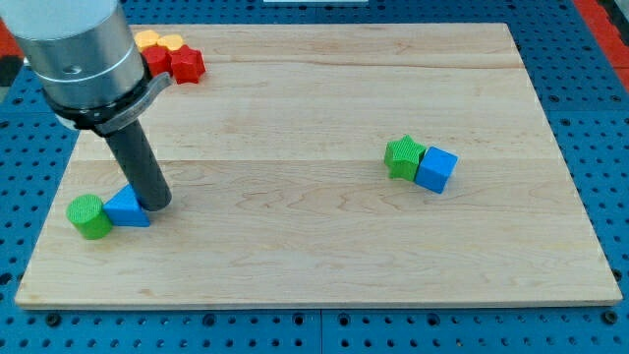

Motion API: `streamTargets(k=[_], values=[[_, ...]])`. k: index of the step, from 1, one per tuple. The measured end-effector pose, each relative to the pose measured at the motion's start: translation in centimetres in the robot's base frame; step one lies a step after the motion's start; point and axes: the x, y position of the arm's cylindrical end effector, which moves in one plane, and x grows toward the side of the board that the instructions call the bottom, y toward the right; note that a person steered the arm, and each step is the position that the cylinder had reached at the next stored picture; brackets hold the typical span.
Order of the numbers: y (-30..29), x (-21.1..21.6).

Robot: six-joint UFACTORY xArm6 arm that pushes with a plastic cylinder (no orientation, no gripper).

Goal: Move your arm to the right side of the board

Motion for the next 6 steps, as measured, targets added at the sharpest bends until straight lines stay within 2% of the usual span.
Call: streamTargets(k=[1,4,6], values=[[0.3,-0.1],[22.2,-13.2],[39.2,-12.3]])
